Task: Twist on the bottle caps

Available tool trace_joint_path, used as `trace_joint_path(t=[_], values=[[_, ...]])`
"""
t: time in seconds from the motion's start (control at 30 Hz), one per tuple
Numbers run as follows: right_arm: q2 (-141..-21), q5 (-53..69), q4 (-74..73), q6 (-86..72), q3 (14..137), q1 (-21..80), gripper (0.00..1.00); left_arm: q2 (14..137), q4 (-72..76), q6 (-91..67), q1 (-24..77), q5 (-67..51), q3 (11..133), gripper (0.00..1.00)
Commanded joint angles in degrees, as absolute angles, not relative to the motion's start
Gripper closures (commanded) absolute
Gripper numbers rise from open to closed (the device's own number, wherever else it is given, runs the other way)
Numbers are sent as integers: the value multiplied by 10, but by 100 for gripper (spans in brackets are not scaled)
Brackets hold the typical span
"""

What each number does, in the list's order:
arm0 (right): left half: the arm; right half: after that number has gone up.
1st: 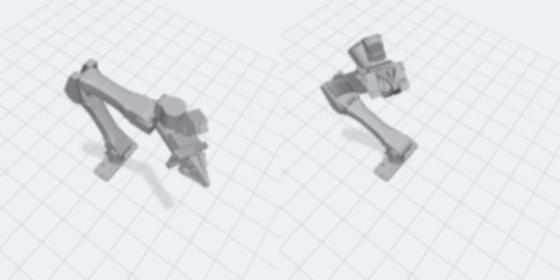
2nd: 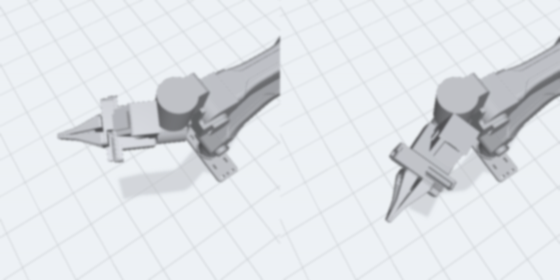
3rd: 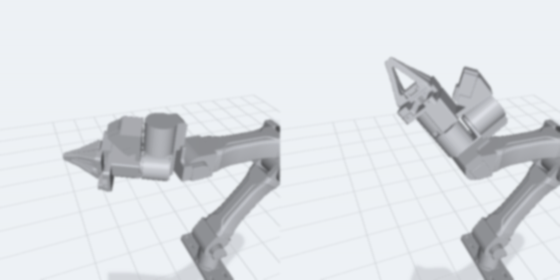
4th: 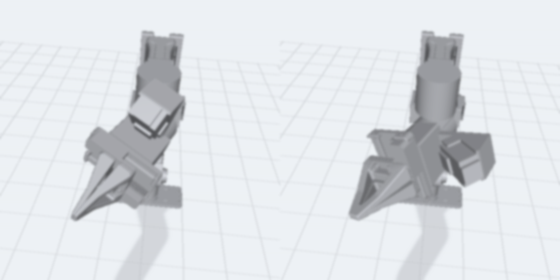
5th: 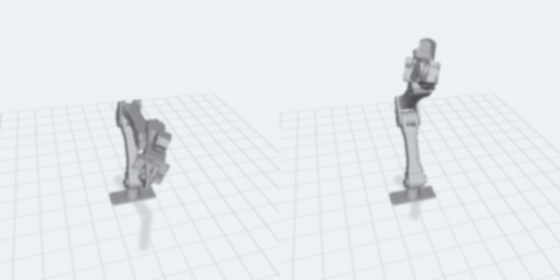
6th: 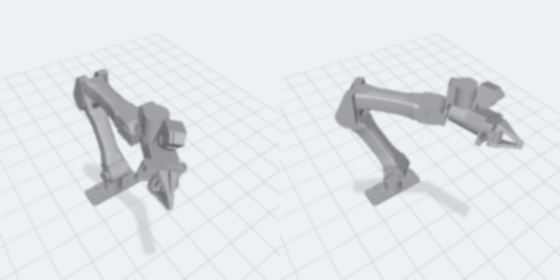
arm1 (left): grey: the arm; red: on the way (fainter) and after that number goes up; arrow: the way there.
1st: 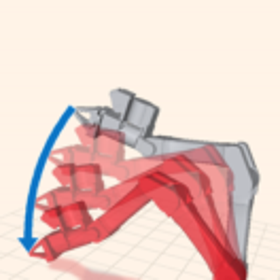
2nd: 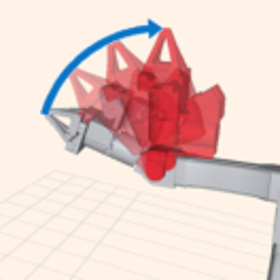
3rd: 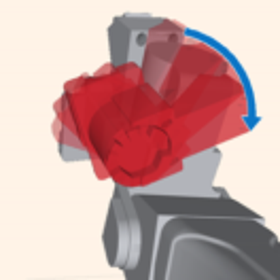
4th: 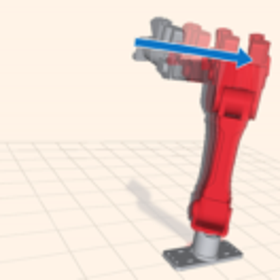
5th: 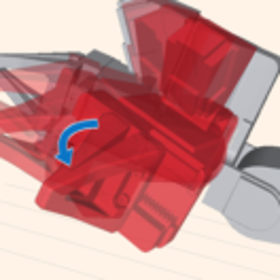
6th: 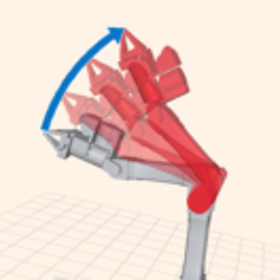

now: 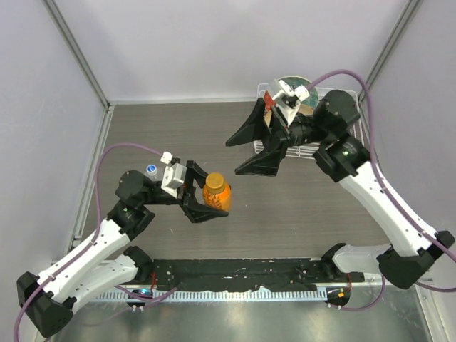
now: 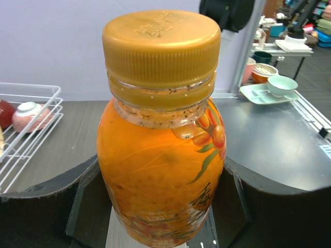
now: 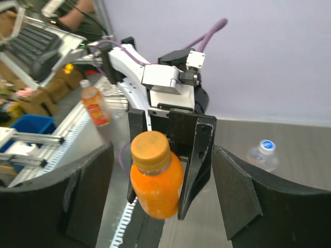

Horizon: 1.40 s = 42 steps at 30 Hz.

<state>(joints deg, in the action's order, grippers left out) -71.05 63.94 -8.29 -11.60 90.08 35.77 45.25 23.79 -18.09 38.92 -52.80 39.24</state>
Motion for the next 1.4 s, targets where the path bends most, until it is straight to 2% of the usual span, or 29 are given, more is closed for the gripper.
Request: trace_joint_path(t=[0.0, 0.33, 0.63, 1.07, 1.37], values=[[-729, 747, 328, -400, 833, 357, 21, 463, 263, -196, 401, -563, 416, 100], [-768, 768, 293, -372, 838, 401, 32, 483, 280, -196, 410, -541, 417, 100], [-781, 771, 178, -273, 837, 416, 34, 494, 281, -198, 412, -532, 434, 100], [-793, 766, 175, -268, 839, 424, 36, 503, 287, -198, 420, -519, 446, 100], [-789, 762, 172, -264, 838, 428, 50, 498, 287, -199, 419, -497, 441, 100]])
